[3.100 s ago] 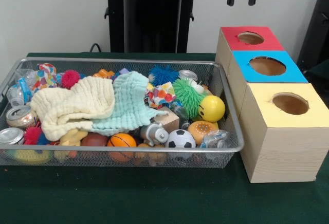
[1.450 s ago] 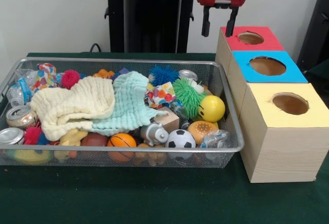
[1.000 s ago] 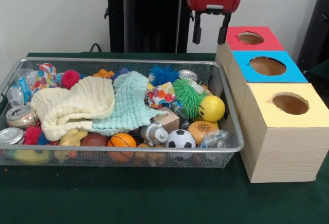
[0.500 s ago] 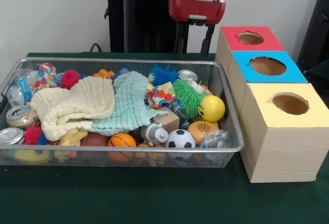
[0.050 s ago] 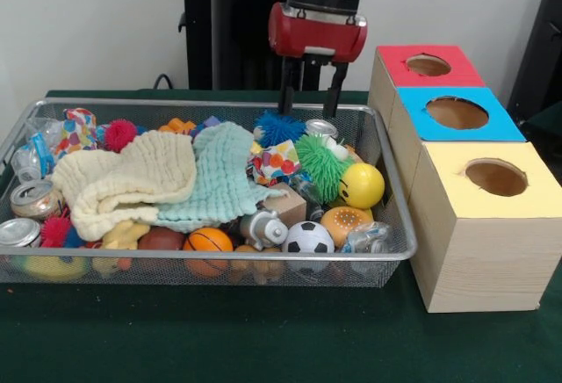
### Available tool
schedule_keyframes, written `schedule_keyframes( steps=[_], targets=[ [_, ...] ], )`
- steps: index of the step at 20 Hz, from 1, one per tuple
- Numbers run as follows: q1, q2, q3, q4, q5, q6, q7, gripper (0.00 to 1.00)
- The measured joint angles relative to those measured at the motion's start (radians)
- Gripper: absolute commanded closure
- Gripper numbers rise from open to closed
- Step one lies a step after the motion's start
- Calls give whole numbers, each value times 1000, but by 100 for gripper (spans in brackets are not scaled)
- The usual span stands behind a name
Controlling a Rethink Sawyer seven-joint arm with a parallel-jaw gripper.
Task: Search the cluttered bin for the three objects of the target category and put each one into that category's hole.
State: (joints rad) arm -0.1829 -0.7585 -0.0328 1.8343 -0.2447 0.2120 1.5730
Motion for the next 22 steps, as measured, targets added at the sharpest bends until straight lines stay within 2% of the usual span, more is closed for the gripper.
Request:
schedule_keyframes(
  steps=[4,13,22],
  targets=[
    [-14,38,-1,-11,-25,-16,0,0],
    [-14,140,-31,-18,-61,-121,0,0],
    [-3,195,-53,-18,-61,-134,0,0]
  ],
)
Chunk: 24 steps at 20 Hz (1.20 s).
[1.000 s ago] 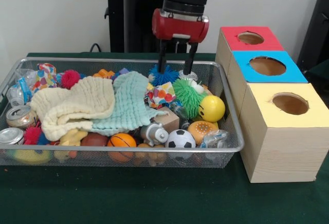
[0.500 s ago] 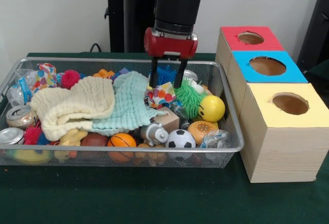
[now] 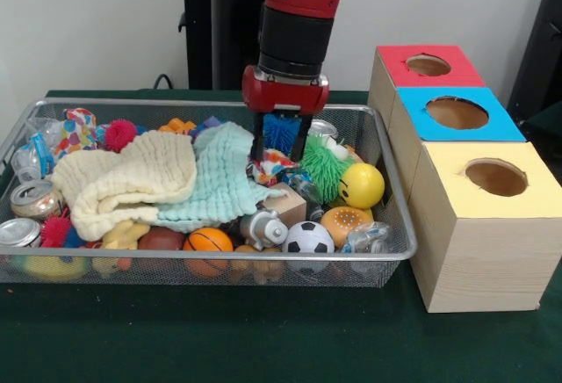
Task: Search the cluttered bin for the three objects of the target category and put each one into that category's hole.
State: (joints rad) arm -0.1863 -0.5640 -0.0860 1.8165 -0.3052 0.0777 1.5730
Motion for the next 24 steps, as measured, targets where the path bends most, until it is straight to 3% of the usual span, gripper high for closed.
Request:
schedule_keyframes(
  steps=[10,11,17,24],
  targets=[
    [8,40,-4,0,0,-75,0,0],
    [8,41,-4,0,0,-89,0,100],
    [10,45,-16,10,0,-174,0,100],
    [11,38,-15,14,0,-177,0,100]
  ],
)
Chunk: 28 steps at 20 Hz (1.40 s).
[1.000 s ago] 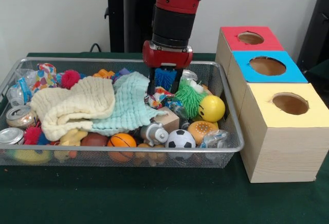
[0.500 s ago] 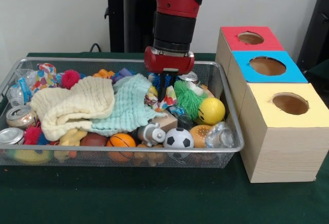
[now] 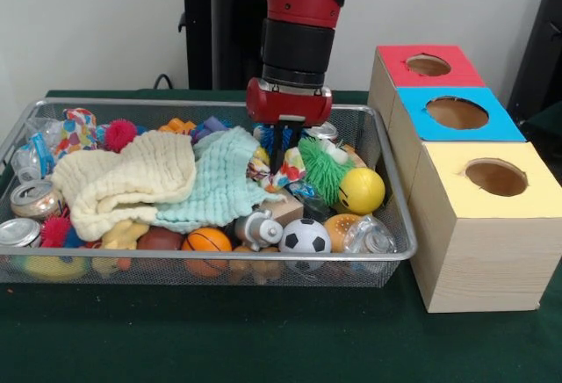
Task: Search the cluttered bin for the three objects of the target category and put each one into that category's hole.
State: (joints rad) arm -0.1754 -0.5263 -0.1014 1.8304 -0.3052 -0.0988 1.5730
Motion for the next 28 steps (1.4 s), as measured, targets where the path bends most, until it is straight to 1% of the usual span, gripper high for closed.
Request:
schedule_keyframes(
  steps=[2,7,8,14,15,22,28],
  targets=[
    [0,-10,1,4,0,0,0,100],
    [9,-94,4,35,0,26,0,100],
    [18,-124,4,44,1,45,0,100],
    [67,-219,3,64,11,127,0,100],
    [89,-246,3,65,15,149,0,100],
    [131,-287,3,67,45,157,0,100],
    [140,-317,10,93,90,159,0,100]
  ],
)
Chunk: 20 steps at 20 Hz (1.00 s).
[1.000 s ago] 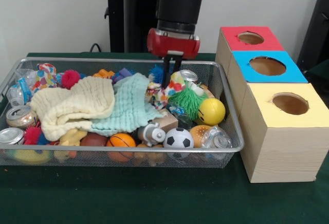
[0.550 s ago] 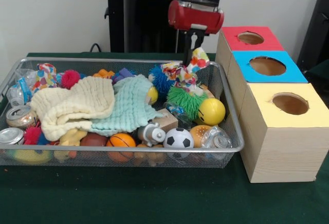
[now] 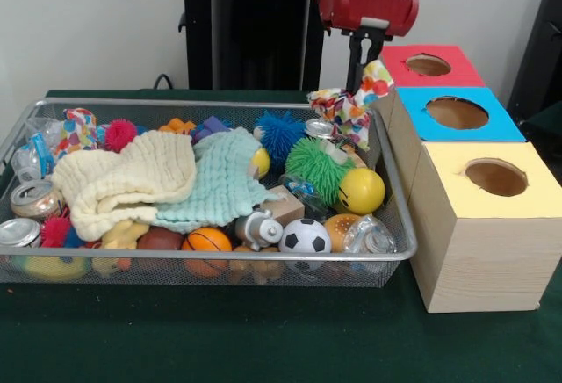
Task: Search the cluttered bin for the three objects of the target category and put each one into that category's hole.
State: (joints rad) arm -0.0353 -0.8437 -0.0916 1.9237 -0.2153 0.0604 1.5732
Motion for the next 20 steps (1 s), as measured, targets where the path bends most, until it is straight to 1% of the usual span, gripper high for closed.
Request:
schedule_keyframes(
  steps=[4,8,14,18,20],
  targets=[
    [16,-25,0,25,38,18,0,100],
    [59,-61,-4,49,82,72,0,100],
    [161,-123,-24,71,142,173,1,100],
    [202,-150,-26,72,181,201,3,100],
    [227,-161,-30,68,216,218,7,100]
  ],
)
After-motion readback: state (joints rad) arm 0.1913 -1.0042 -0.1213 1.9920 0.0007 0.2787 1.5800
